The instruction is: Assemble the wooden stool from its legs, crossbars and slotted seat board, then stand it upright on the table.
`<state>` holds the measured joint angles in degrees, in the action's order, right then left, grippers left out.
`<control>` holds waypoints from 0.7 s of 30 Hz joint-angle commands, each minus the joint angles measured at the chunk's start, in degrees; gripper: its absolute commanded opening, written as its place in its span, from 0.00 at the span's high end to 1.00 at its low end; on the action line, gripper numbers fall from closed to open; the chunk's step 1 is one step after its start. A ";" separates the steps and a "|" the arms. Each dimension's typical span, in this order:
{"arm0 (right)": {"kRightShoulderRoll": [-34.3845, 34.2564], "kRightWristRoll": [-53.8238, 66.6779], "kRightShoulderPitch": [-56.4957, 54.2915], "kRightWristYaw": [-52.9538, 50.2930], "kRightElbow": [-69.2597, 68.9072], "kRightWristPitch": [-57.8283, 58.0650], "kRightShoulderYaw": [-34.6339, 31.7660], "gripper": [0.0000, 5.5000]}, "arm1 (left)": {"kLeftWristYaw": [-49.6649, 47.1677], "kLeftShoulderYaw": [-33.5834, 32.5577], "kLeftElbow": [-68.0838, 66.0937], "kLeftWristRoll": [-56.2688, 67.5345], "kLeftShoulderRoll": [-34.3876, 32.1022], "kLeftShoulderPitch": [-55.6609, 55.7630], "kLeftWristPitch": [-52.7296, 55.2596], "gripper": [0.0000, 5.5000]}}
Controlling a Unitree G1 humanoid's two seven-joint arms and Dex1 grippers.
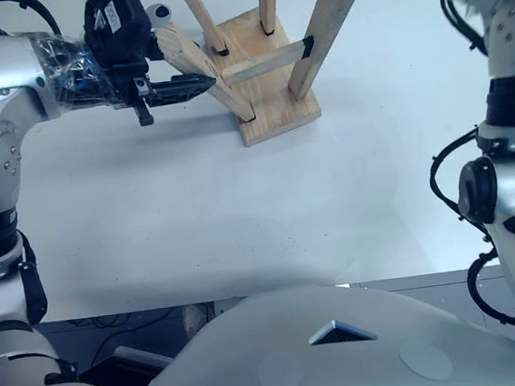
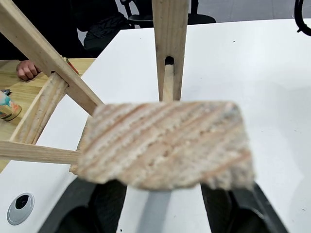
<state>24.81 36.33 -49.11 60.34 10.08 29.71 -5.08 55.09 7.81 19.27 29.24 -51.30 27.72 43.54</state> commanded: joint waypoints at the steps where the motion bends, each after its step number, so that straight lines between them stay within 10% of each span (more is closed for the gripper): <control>1: -2.36 0.70 -0.43 -7.32 -5.85 0.83 -1.90 0.52 | 0.07 4.12 -2.05 -2.04 0.21 -3.49 3.42 0.63; 12: -5.66 -42.70 19.12 -37.60 -21.23 -1.57 34.85 0.85 | -0.15 4.65 -3.80 -2.18 0.62 -1.00 5.17 0.63; 21: -7.17 -46.31 25.07 -33.90 -12.15 -1.02 39.30 1.00 | -0.88 9.88 -5.78 -3.68 5.15 6.82 6.77 0.63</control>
<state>18.38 -11.02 -28.53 22.56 -6.76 24.92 31.93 55.04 12.96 15.11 27.70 -48.57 35.07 46.77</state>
